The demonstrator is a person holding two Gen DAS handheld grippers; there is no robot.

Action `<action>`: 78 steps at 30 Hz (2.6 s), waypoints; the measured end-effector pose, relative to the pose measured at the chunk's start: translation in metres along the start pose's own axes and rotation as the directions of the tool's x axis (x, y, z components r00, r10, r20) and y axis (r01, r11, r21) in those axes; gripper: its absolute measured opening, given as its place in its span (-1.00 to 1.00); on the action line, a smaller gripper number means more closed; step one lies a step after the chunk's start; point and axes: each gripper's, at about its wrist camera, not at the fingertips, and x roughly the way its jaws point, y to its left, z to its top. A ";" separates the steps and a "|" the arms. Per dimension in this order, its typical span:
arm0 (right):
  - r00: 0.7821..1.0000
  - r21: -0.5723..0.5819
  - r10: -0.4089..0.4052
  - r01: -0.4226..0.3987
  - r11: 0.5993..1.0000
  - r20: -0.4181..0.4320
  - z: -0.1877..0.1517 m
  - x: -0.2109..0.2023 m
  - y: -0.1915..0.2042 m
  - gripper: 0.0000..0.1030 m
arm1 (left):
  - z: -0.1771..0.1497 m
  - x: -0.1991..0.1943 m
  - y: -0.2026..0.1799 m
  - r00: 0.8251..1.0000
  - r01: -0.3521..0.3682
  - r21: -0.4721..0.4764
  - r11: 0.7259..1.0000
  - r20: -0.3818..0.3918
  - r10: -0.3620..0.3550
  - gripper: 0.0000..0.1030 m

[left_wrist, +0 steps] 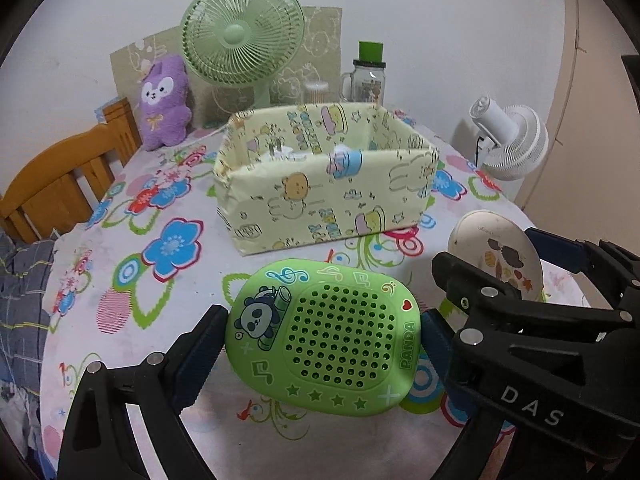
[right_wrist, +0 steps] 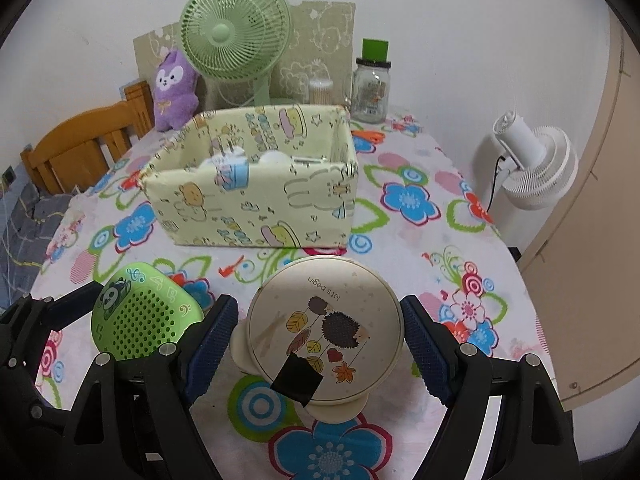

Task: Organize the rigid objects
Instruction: 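Lift and carry the green case and beige coaster toward the fabric box with both tools, then lower the coaster and green case into the fabric box and open both tools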

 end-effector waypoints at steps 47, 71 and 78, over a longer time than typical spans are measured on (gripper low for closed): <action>0.992 0.006 0.029 -0.030 1.000 0.123 0.090 -0.007 -0.005 0.62 | 0.092 -0.002 0.011 0.994 -0.032 -0.014 0.999 0.101 0.033 0.87; 0.997 -0.001 0.057 -0.057 0.998 0.047 0.134 0.069 0.005 0.63 | 0.128 0.067 0.030 0.999 -0.045 -0.046 0.998 0.023 0.046 0.87; 0.998 -0.006 0.064 -0.064 0.998 0.018 0.140 0.092 0.008 0.63 | 0.132 0.087 0.038 0.999 -0.053 -0.060 0.997 -0.005 0.053 0.87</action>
